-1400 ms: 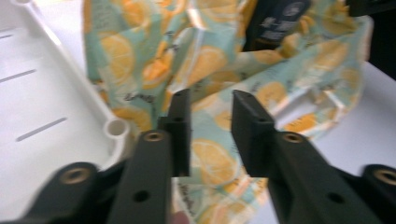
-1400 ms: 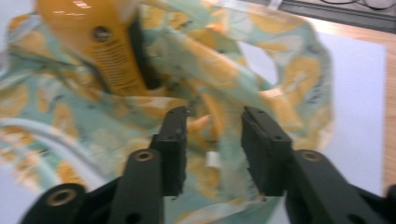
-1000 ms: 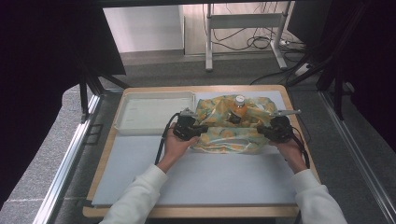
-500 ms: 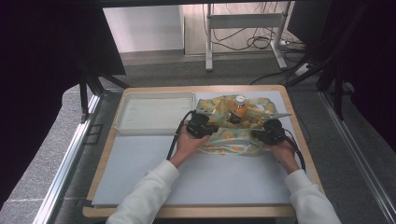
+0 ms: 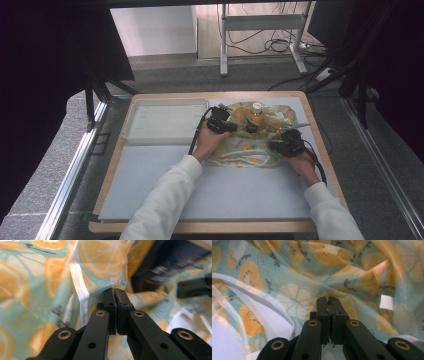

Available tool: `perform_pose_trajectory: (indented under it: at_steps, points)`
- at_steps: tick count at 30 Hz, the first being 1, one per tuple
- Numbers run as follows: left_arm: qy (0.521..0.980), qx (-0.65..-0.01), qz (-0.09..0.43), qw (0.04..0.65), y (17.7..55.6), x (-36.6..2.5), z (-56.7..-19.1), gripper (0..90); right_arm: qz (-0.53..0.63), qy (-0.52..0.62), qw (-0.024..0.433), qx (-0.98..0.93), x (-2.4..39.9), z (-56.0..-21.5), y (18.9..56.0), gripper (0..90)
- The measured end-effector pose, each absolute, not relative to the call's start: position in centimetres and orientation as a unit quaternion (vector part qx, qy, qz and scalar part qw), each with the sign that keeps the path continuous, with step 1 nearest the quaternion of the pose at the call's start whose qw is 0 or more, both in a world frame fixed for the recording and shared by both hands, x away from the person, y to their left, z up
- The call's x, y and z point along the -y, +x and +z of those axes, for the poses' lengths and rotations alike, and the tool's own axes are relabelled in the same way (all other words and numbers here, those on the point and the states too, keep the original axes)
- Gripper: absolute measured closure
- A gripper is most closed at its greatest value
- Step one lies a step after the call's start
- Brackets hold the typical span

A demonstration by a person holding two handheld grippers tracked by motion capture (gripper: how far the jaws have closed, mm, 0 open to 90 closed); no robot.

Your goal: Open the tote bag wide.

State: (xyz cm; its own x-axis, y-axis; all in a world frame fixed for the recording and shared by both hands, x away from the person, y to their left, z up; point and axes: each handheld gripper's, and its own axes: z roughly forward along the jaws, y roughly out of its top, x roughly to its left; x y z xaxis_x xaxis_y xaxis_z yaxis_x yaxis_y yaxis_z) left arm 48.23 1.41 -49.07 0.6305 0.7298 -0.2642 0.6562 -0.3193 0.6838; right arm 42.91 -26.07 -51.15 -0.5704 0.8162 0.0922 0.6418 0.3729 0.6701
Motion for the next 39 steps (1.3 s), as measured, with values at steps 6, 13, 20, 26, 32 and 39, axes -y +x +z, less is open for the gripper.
perform_pose_trajectory:
  at_steps: [6, 13, 20, 26, 32, 39]
  points:
    - [0.811, -0.434, 0.041, 0.389, 50.4, -1.5, -49.3, 89.0, 0.334, 0.445, 0.128, -0.821, 25.9, -51.6, 42.9, 86.0]
    - [0.8, -0.451, 0.037, 0.394, 53.0, -1.7, -49.2, 89.4, 0.335, 0.438, 0.128, -0.824, 25.9, -51.6, 43.0, 86.0]
    - [0.79, -0.471, 0.034, 0.39, 54.7, -1.8, -50.0, 89.6, 0.334, 0.437, 0.13, -0.825, 26.0, -51.6, 43.0, 86.0]
    - [0.786, -0.487, 0.026, 0.379, 55.6, -2.3, -51.6, 89.6, 0.335, 0.441, 0.131, -0.822, 26.0, -51.6, 42.9, 86.0]
    - [0.789, -0.489, 0.023, 0.37, 56.1, -1.9, -52.1, 89.5, 0.335, 0.436, 0.136, -0.824, 26.0, -51.7, 42.8, 86.0]
    - [0.79, -0.476, 0.016, 0.386, 55.2, -2.0, -50.6, 89.4, 0.335, 0.435, 0.135, -0.825, 26.0, -51.7, 42.8, 86.0]
